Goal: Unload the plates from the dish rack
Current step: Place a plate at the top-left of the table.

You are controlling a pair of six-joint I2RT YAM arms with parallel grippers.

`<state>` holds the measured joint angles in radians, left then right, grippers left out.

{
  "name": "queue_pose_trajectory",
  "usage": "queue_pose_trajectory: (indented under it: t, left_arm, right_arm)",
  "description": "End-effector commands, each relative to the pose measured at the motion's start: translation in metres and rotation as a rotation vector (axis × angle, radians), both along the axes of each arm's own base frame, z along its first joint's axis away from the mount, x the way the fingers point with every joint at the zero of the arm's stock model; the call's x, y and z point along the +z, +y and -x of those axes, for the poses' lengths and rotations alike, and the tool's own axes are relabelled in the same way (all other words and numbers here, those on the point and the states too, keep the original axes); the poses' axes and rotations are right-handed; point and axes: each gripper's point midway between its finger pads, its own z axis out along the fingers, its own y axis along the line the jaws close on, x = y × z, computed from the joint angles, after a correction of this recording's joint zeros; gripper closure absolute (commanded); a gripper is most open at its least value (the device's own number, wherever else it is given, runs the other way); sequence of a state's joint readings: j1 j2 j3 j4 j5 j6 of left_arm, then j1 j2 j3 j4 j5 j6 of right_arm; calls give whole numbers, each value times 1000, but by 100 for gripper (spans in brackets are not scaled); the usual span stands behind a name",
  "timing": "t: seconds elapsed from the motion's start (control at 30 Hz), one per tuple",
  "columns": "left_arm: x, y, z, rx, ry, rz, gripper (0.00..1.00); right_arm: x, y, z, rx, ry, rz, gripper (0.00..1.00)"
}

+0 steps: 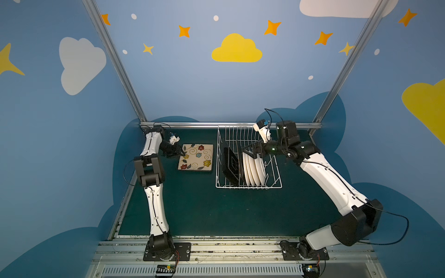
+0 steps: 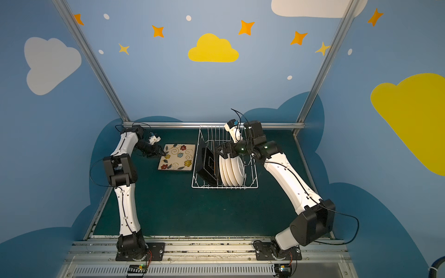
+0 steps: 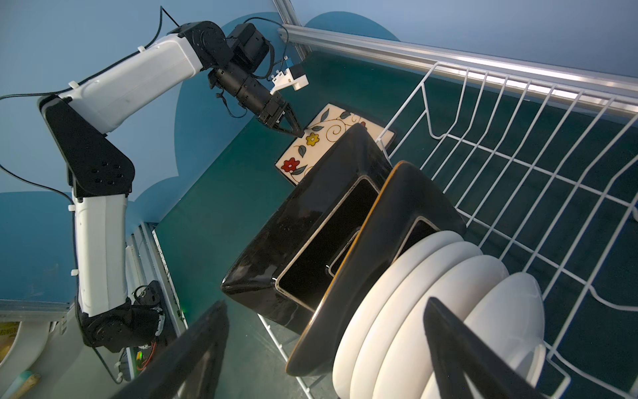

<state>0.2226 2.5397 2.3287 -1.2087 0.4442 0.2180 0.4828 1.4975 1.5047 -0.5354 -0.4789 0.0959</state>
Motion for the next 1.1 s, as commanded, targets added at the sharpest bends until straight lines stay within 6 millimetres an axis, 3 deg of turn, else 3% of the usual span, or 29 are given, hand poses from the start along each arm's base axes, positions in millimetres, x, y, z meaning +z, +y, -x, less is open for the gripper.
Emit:
queue_pose_trajectory:
  t: [0.0,0.23,0.47,0.57,0.73,0.93,1.07]
  left_arm:
    - [19,8,-7,38,-39,-14,38]
    - [65,10,-20,105,-169,-16,22]
    - [132,-11,-20,132,-306,23,11]
    - [166,-30,-16,107,-381,34,1]
    - [215,-67,-11,66,-485,99,0]
    - [261,-123,10,-8,-536,201,0]
    - [278,-161,32,-76,-549,198,0]
  right_arm:
    - [8,-1,5,5,-32,-2,12]
    - [11,-5,4,-13,-61,10,12]
    - [16,-8,0,-31,-84,8,12]
    - [22,-8,-2,-32,-102,5,12]
    - [31,-13,-6,-52,-115,5,12]
    - [41,-23,-7,-72,-150,-3,12]
    - [41,-32,-6,-94,-155,2,12]
